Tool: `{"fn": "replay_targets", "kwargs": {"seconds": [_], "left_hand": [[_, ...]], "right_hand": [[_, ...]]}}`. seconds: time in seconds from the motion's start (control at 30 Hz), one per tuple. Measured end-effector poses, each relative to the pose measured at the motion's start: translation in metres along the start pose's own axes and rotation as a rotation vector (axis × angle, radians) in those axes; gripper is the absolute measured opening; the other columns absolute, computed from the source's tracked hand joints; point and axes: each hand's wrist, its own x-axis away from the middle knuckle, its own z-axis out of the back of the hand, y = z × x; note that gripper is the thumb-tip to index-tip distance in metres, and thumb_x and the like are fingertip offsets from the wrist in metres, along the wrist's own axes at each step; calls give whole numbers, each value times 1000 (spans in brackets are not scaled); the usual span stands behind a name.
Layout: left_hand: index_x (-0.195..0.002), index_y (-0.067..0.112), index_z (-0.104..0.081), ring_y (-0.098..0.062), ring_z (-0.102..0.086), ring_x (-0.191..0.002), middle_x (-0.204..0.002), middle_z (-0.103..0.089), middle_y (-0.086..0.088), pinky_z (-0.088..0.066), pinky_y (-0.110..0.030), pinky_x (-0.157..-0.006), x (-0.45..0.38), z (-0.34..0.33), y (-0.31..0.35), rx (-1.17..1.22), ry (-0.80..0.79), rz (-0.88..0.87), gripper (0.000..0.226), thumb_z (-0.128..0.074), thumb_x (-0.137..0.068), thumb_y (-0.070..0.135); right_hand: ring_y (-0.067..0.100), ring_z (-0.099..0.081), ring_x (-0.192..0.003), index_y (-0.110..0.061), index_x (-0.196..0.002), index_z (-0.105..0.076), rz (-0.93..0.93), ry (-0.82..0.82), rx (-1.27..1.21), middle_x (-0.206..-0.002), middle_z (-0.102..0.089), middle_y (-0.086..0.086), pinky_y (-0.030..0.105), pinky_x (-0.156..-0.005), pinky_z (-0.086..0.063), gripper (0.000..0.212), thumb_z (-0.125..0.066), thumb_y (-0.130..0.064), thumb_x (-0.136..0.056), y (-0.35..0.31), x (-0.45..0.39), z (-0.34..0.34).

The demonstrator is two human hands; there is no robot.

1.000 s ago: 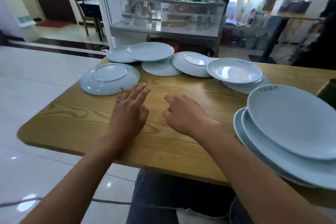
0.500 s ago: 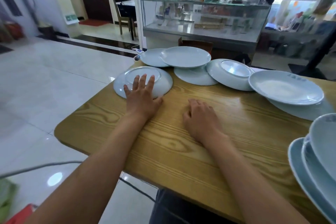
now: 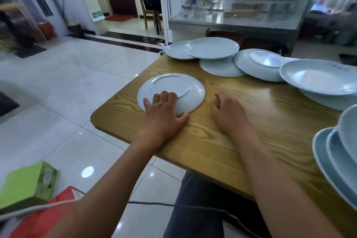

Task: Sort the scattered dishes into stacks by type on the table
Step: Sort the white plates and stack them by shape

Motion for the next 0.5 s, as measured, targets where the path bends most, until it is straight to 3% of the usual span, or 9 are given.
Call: {"fn": "replay_targets", "kwargs": {"seconds": [0.17,0.3,0.4,0.5], "left_hand": [[-122,25,-41,-22,-43,-115,-121,-46,2,-25,-60,-106,60,16,4,14,17,-20,57,-46,-80,63],[-129,25,-36,-20,-36,-126,-133,-41,2,-23,-60,-109,107,29,4,10,8,-78,62,-41,-81,63],[-135,25,-30,-21,-29,-134,-139,-35,3,-19,-61,-111,135,36,3,1,-32,-115,64,-48,-76,43],[-137,22,-31,-26,-33,-133,-139,-38,-2,-24,-63,-108,147,37,2,-80,-44,-110,78,-64,-66,18]], "right_hand": [[25,-53,-120,-13,-136,-50,-28,28,-130,-132,-57,9,37,-101,-42,47,-51,-18,-89,9,22,6],[24,-56,-115,-12,-135,-51,-29,66,-175,-127,-60,9,33,-96,-42,43,-51,-16,-92,12,44,7],[25,-55,-116,-12,-135,-50,-32,73,-173,-128,-60,8,34,-97,-41,44,-51,-17,-92,10,58,8],[25,-55,-115,-12,-135,-51,-50,75,-204,-127,-60,8,32,-97,-41,44,-51,-17,-92,6,71,10]]}}
